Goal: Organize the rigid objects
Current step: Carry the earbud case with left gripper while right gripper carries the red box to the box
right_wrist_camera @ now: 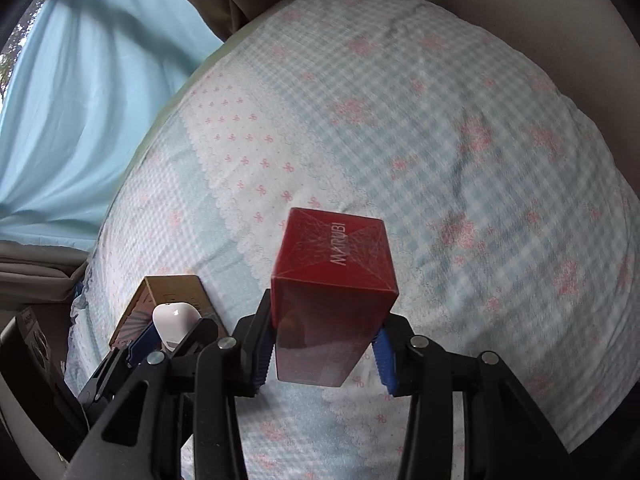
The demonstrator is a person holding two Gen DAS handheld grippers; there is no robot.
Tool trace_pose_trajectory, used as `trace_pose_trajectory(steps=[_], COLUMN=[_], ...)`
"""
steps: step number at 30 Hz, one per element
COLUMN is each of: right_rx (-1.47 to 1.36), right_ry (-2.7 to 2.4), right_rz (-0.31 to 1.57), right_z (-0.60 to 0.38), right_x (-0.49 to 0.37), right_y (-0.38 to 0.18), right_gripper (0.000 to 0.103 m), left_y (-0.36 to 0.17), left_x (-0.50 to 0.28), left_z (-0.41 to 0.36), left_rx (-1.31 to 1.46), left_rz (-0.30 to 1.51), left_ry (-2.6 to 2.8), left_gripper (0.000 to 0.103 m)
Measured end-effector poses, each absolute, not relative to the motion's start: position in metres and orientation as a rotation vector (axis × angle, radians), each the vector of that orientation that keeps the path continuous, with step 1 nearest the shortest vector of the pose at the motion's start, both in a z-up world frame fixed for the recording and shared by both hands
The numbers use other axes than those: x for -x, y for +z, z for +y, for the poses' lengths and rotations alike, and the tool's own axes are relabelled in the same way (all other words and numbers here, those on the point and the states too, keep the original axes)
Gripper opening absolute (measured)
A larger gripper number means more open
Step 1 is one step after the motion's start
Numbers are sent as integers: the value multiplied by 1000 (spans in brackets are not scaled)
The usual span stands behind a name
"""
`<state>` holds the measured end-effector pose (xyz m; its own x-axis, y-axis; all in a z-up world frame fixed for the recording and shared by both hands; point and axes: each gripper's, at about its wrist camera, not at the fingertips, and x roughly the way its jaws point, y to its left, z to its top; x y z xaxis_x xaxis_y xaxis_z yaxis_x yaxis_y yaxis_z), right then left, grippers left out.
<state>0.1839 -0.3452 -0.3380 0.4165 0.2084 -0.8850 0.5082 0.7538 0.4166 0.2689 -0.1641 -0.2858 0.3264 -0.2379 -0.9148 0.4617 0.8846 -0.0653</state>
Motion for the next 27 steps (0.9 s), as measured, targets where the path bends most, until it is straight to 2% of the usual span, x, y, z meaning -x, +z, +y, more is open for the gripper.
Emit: trace_pose_trajectory(steps=[7,13,20,27], right_rx=[-609,-539,-510,-490], right_ry=[-92,-37,16,19], right_rz=[1101,1043,1021,1082], right_z=[-267,-204,-138,-99], right_x=[-191,-200,-216,-237], right_y=[-274,-235,-228,-259], right_gripper=[40,40,40,40], left_y=[-227,-200,-204,-245], left_x=[-263,-264,-267,-283], left_z=[-79,7,101,163], left_rx=[-144,-88,-60,-24], left_rz=[1085,1066,1074,1121], left_ry=[-395,-338,-267,-186], left_gripper=[57,57,57,57])
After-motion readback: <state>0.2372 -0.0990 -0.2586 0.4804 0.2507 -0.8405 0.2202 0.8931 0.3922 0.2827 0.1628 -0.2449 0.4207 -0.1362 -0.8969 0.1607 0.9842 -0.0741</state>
